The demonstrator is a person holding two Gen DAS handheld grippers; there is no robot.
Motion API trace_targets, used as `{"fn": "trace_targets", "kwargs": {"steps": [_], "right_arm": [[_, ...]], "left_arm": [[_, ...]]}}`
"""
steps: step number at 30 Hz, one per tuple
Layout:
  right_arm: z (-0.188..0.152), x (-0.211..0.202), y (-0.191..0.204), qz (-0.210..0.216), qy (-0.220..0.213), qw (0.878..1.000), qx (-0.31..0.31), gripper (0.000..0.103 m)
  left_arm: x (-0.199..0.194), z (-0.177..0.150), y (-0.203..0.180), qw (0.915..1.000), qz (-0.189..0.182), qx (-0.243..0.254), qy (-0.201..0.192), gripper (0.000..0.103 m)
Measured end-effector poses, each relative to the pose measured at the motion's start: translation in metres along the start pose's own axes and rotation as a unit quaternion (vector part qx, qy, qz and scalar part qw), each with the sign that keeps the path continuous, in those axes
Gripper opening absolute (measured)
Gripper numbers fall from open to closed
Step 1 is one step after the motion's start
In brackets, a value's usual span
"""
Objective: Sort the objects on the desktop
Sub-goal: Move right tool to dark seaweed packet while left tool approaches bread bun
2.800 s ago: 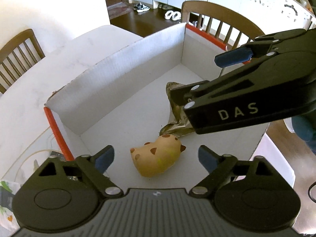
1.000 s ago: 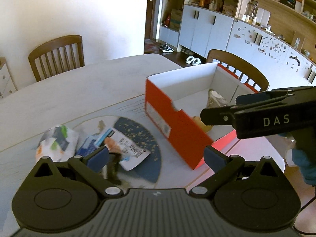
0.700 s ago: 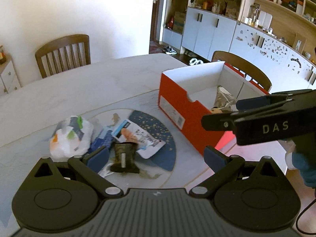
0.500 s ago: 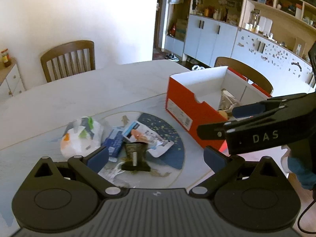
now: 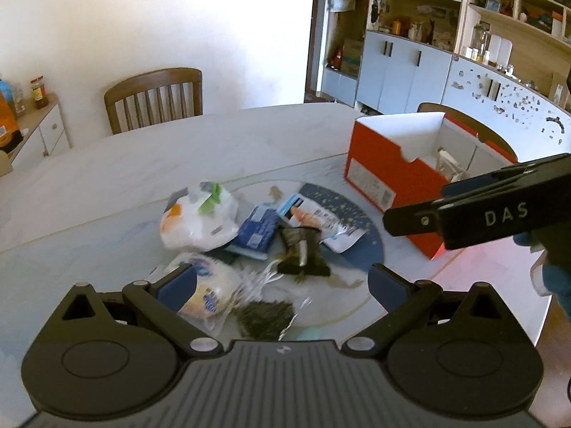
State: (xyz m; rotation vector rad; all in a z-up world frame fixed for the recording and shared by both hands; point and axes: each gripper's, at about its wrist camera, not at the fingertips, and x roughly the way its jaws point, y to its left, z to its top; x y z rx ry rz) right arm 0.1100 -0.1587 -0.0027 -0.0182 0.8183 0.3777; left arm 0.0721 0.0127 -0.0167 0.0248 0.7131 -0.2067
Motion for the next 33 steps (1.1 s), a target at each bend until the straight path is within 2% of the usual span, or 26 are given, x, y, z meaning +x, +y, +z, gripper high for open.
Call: {"fn": "trace_targets", "kwargs": {"steps": [21, 33], "right_arm": [[-0.019, 0.036, 0.029, -0.007, 0.033, 0.999, -0.008, 0.090], [-0.020, 0.048, 0.040, 0.008, 0.042, 0.999, -0.018, 0.089]], "left_arm": [[0.015, -0.041, 0.039, 0.9997, -0.005, -0.016, 0.017, 0.102], [0.024, -0.029, 0.080, 0.9992, 0.014, -0.038, -0.002, 0.102]]}}
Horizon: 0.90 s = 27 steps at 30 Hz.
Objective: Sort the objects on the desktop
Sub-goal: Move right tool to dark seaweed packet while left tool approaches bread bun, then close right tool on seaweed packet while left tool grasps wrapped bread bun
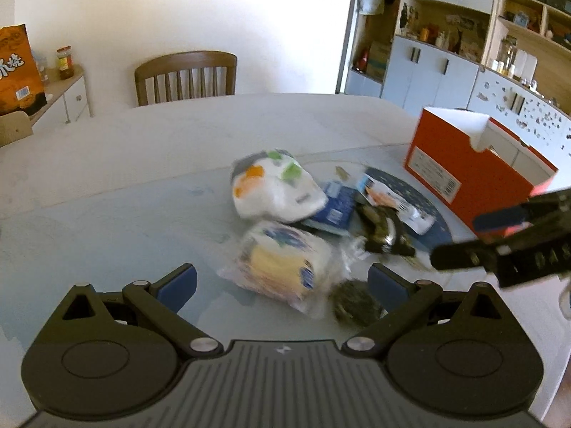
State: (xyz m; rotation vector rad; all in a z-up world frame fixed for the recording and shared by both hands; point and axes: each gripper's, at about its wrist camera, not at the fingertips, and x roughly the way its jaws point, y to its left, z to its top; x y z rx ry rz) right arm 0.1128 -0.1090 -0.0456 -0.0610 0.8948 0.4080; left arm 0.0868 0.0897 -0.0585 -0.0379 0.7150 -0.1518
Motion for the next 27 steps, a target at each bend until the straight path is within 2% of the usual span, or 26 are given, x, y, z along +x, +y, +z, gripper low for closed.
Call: {"fn": "trace_targets", "kwargs": {"steps": [6, 13, 27], "right_arm": [[-0.004, 0.007, 0.013, 0.014, 0.008, 1.000, -0.018, 0.088], [-0.010, 0.021, 0.034, 0.032, 0.019, 0.998, -0.055, 0.088], [-0.011, 0.052, 0.054, 0.052, 0.040, 0.995, -0.080, 0.085]], "left_arm": [[0.017, 0.008, 0.009, 0.9999, 0.002, 0.011, 0.000, 0.102], [0.036, 0.012, 0.010, 0.9997, -0.015, 0.018, 0.008, 0.102], [0.070, 0.011, 0.015, 0.9984, -0.043, 0.012, 0.034, 0.102]]}}
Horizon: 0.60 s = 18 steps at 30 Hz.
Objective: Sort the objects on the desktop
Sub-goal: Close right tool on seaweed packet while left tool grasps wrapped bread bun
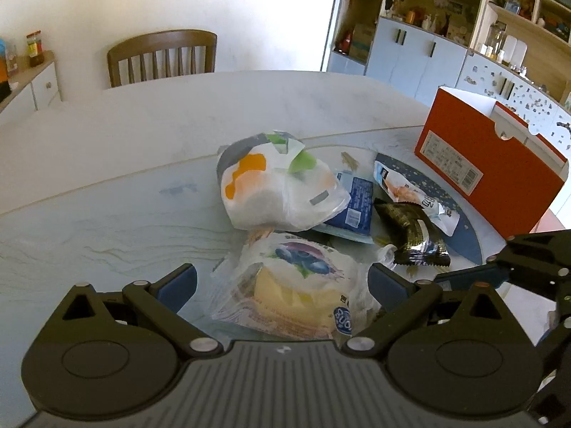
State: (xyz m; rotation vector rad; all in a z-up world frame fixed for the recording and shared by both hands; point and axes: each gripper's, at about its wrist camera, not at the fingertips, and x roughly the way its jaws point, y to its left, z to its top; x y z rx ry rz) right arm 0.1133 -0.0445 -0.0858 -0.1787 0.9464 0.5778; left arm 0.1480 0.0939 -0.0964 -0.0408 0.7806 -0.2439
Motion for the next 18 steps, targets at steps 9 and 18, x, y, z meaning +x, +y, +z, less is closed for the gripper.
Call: {"fn": "trace_targets", "kwargs": {"steps": [9, 18], "right_arm": [[-0.001, 0.011, -0.003, -0.006, 0.014, 1.000, 0.002, 0.071], [0.002, 0.012, -0.004, -0.008, 0.012, 1.000, -0.002, 0.056]], "left_arm": [[0.009, -0.001, 0.003, 0.9996, -0.026, -0.008, 0.006, 0.099], [0.010, 0.001, 0.001, 0.9990, -0.043, -0.013, 0.008, 0.082]]}}
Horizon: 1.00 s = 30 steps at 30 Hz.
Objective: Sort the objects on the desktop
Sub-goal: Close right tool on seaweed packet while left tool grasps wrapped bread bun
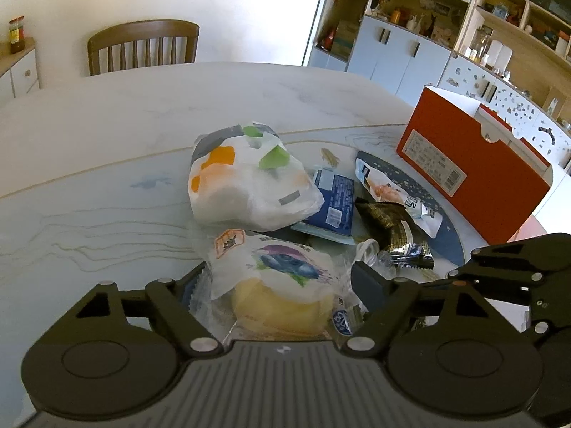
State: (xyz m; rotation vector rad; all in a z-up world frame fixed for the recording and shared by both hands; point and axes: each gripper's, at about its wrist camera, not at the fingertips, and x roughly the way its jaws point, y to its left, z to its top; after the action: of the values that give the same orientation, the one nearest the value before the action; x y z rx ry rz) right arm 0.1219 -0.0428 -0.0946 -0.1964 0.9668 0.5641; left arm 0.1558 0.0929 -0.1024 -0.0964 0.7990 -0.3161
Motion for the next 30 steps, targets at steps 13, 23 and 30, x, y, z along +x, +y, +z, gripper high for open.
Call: {"fn": "trace_targets", "kwargs": {"steps": [13, 23, 30], "right_arm": [[0.005, -0.006, -0.004, 0.000, -0.008, 1.000, -0.010, 0.043], [0.002, -0.020, -0.005, 0.000, -0.022, 1.000, -0.005, 0.040], [0.002, -0.031, -0.005, -0.002, -0.033, 0.999, -0.004, 0.039]], "left_arm": [[-0.011, 0.000, 0.003, 0.9998, 0.007, -0.010, -0.012, 0.059], [-0.022, -0.006, 0.007, 0.9995, 0.017, -0.024, -0.012, 0.059], [-0.033, -0.005, 0.007, 0.9993, 0.022, -0.026, -0.016, 0.059]]}}
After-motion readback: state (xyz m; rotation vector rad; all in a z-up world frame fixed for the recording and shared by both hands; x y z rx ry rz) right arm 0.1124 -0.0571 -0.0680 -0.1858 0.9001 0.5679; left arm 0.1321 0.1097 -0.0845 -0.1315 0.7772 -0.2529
